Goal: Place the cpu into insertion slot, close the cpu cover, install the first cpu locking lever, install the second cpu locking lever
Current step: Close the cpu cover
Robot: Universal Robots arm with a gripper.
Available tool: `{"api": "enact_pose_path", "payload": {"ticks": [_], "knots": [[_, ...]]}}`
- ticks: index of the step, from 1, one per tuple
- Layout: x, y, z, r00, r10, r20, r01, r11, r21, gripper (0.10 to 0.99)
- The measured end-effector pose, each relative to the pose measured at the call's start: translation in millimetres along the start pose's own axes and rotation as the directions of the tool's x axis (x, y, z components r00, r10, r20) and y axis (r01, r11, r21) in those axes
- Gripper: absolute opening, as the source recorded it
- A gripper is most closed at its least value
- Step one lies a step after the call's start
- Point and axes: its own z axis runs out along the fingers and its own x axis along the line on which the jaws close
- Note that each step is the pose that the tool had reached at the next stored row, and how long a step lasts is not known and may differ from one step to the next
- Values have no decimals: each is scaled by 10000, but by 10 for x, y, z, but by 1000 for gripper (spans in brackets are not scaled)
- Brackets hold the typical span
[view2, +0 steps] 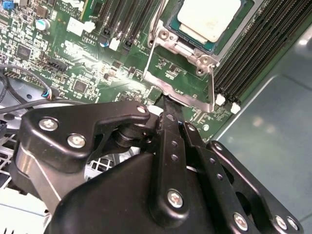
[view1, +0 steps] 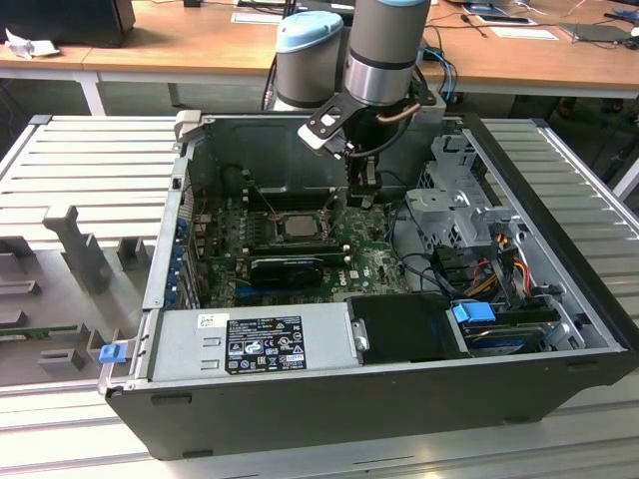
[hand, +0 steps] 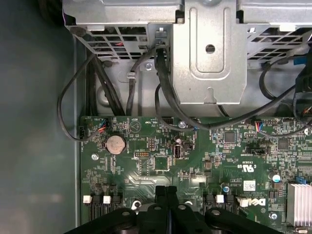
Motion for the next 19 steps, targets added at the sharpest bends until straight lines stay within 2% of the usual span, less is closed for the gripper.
{"api": "enact_pose_path", "payload": {"ticks": [19], "knots": [[-1,-138,1,10000,0,0,0,10000,0,106]]}}
